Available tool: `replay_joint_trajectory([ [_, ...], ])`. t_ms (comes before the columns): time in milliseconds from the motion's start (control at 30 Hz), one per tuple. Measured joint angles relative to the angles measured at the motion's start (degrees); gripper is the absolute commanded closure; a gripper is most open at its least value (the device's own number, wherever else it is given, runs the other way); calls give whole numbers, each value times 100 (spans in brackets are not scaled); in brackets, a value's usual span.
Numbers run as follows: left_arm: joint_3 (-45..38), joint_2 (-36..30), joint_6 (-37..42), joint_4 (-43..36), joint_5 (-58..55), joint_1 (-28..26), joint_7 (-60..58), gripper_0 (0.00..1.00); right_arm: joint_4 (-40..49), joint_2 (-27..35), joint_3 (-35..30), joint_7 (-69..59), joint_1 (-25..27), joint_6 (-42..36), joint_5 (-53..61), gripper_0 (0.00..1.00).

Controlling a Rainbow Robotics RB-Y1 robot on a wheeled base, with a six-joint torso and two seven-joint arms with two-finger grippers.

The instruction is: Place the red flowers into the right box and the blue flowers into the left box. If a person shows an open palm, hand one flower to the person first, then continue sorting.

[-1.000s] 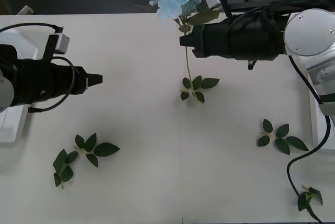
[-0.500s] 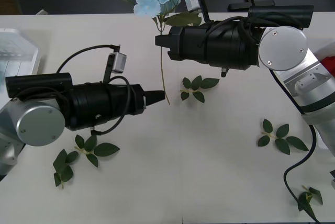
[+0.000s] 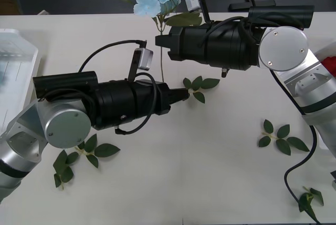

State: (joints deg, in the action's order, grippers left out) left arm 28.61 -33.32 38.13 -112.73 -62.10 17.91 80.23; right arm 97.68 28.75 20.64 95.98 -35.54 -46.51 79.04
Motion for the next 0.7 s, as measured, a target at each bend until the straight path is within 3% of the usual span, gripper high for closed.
replay_joint_trajectory([
  [567, 57, 190, -374, 333, -48, 98, 1, 100, 0, 0, 0, 0, 0, 15, 110, 100],
  [600, 86, 180, -430, 333, -52, 99, 2, 100, 0, 0, 0, 0, 0, 15, 135, 92],
  [633, 115, 169, -484, 333, -53, 99, 3, 100, 0, 0, 0, 0, 0, 15, 159, 50],
  [667, 137, 158, -508, 333, -53, 100, 4, 100, 0, 0, 0, 0, 0, 18, 181, 33],
  [700, 156, 145, -509, 333, -53, 100, 4, 100, 0, 0, -1, 0, 0, 24, 197, 23],
])
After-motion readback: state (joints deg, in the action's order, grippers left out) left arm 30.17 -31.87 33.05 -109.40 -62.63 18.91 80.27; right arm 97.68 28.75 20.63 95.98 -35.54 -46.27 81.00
